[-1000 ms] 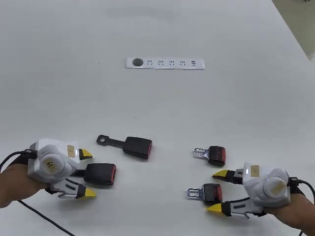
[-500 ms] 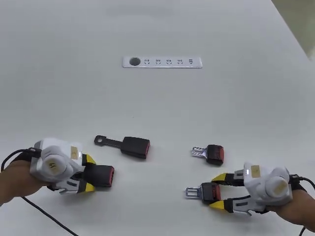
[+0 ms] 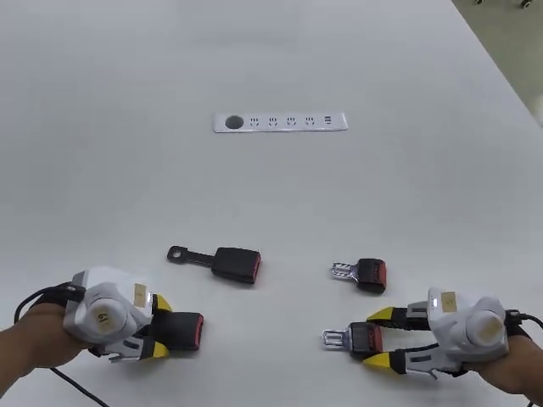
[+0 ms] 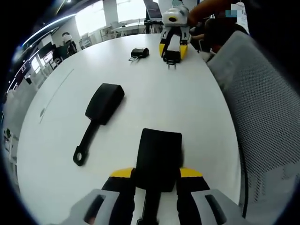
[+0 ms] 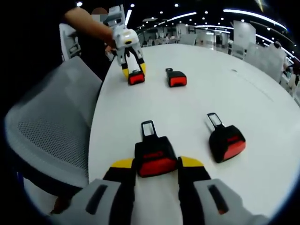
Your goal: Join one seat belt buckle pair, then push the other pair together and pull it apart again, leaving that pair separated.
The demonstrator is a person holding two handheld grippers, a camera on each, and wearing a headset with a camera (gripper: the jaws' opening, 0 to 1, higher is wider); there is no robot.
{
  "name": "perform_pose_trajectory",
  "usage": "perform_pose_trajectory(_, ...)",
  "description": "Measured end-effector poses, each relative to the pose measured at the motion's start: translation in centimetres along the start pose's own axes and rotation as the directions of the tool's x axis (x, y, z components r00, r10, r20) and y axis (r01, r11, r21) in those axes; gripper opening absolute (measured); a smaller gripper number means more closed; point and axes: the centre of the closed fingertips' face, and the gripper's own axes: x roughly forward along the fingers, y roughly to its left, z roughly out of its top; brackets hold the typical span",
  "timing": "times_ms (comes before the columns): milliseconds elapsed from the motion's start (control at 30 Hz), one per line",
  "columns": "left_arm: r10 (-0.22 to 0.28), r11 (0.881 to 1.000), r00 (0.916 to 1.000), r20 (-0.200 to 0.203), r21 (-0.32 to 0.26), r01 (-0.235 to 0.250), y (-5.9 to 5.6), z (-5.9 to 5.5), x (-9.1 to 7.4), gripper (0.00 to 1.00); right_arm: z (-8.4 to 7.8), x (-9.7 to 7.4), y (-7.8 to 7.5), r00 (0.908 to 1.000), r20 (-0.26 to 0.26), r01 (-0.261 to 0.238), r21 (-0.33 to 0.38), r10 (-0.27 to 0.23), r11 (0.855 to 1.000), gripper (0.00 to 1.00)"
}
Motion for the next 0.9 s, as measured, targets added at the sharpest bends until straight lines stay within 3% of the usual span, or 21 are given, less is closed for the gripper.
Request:
perform_pose_trajectory(200, -0.017, 1.0, 0.9991, -0.038, -0.008, 0.016, 0.2, -0.1, 0.1, 0.35, 0.0, 0.0, 0.2, 1.0, -0.004, 0.007, -0.009, -0.007, 1.0, 0.35)
perform_pose_trajectory(333, -0.011, 0.999, 0.9997, -0.021, -0.038, 0.011, 0.2, -0.3, 0.1, 0.35, 0.0, 0.1, 0.2, 0.9999, 0.013, 0.01, 0.003, -0.01, 1.0, 0.35)
perform_pose_trajectory(533, -0.016, 0.998, 0.9996, -0.025, -0.053, 0.015, 0.1, -0.2, 0.1, 0.35, 0.4, 0.4, 0.3, 0.9994, 0.029, 0.019, 0.011, -0.02, 1.0, 0.35)
perform_pose_trajectory(900, -0.02, 0.999, 0.9994, -0.026, -0.049, 0.019, 0.2, -0.2, 0.1, 0.36, 2.9, 3.2, 1.1, 0.9977, 0.067, 0.006, 0.013, -0.007, 1.0, 0.35)
